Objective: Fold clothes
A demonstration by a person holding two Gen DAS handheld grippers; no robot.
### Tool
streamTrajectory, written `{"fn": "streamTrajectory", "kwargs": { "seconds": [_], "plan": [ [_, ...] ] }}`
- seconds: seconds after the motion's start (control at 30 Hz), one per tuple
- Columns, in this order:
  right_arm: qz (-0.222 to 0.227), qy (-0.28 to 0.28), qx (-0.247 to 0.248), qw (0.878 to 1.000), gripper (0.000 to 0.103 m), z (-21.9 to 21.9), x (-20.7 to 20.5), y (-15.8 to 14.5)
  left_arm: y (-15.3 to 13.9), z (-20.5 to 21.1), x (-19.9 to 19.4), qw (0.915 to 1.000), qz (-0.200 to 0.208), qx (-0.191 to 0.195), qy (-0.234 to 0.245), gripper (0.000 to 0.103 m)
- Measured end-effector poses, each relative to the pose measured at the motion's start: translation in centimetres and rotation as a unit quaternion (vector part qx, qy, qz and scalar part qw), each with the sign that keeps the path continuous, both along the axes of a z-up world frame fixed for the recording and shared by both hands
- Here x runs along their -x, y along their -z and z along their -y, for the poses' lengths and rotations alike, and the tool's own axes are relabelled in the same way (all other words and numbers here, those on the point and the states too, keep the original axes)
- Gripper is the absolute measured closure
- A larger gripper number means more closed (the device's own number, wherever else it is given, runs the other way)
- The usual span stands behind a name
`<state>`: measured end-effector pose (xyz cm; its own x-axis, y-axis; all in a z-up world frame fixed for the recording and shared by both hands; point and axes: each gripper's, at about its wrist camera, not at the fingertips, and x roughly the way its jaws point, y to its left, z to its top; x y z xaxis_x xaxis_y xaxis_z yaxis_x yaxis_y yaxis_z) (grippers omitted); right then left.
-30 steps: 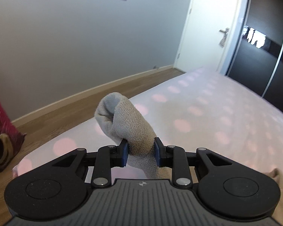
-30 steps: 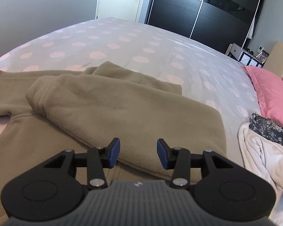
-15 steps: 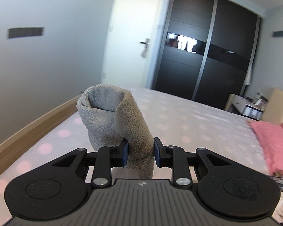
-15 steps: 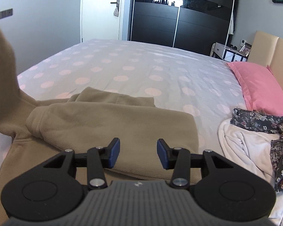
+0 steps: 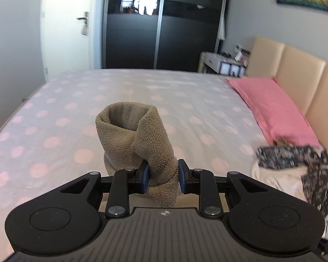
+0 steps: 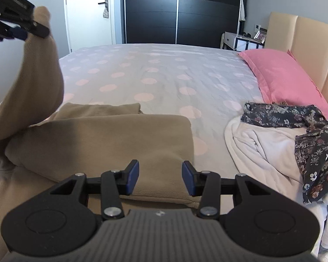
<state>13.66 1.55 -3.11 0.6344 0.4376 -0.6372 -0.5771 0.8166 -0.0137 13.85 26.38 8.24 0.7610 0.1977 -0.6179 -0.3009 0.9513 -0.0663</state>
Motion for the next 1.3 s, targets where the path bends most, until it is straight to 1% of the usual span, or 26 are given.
{"fn": "streamTrajectory", "kwargs": {
  "seconds": [0.07, 0.27, 0.4, 0.53, 0.6, 0.7, 0.77, 0.8, 0.83, 0.87, 0.93, 1.07, 1.13, 1.2, 1.3],
  "plan": [
    [-0.007, 0.016, 0.005, 1.0, 0.057, 0.1, -1.3, 0.7, 2.1, 2.0, -1.0, 0.9995, -0.021, -0.005, 0.023, 0.079],
    [-0.049, 0.043, 0.026, 0.998, 0.057, -0.2, -4.5, 3.1, 7.7, 5.7, -3.2, 0.9944, -0.074, 0.004, 0.075, 0.079],
    [-0.075, 0.054, 0.04, 0.995, 0.057, -0.5, -5.8, 4.3, 10.0, 7.2, -4.0, 0.9895, -0.101, 0.015, 0.102, 0.08],
    [-0.082, 0.057, 0.051, 0.994, 0.057, -0.8, -6.3, 4.9, 12.1, 8.2, -4.5, 0.9826, -0.132, 0.023, 0.128, 0.079],
    [-0.084, 0.061, 0.053, 0.993, 0.057, -0.8, -6.5, 5.0, 12.6, 8.1, -4.3, 0.98, -0.139, 0.035, 0.139, 0.076],
    [-0.087, 0.068, 0.051, 0.993, 0.057, -0.8, -6.8, 4.9, 12.3, 7.8, -3.4, 0.977, -0.135, 0.053, 0.156, 0.071],
    [-0.09, 0.074, 0.043, 0.992, 0.056, -0.8, -7.0, 4.6, 11.5, 7.2, -2.3, 0.9754, -0.122, 0.064, 0.172, 0.064],
    [-0.094, 0.077, 0.036, 0.992, 0.056, -0.7, -7.1, 4.5, 11.0, 7.0, -1.8, 0.9744, -0.115, 0.07, 0.18, 0.058],
    [-0.098, 0.077, 0.027, 0.992, 0.056, -0.7, -7.2, 4.3, 10.5, 6.5, -1.1, 0.9741, -0.108, 0.07, 0.186, 0.055],
    [-0.101, 0.077, 0.018, 0.992, 0.056, -0.8, -7.2, 4.1, 10.0, 6.1, -0.3, 0.9741, -0.101, 0.068, 0.19, 0.054],
    [-0.107, 0.075, -0.002, 0.991, 0.054, -0.9, -7.2, 3.6, 9.2, 4.9, 1.5, 0.9762, -0.097, 0.05, 0.188, 0.054],
    [-0.125, 0.052, -0.039, 0.99, 0.039, -2.1, -7.5, 2.9, 8.8, 0.9, 5.4, 0.983, -0.107, 0.008, 0.149, 0.052],
    [-0.144, 0.038, -0.051, 0.988, 0.039, -3.1, -7.9, 2.9, 8.8, -1.2, 7.4, 0.9854, -0.114, -0.01, 0.126, 0.052],
    [-0.161, 0.028, -0.056, 0.985, 0.039, -4.1, -8.5, 3.2, 9.2, -3.8, 9.2, 0.9882, -0.122, -0.01, 0.092, 0.052],
    [-0.177, 0.009, -0.043, 0.983, 0.038, -5.7, -9.2, 3.9, 9.6, -7.6, 11.6, 0.9921, -0.121, 0.005, 0.033, 0.052]
  ]
}}
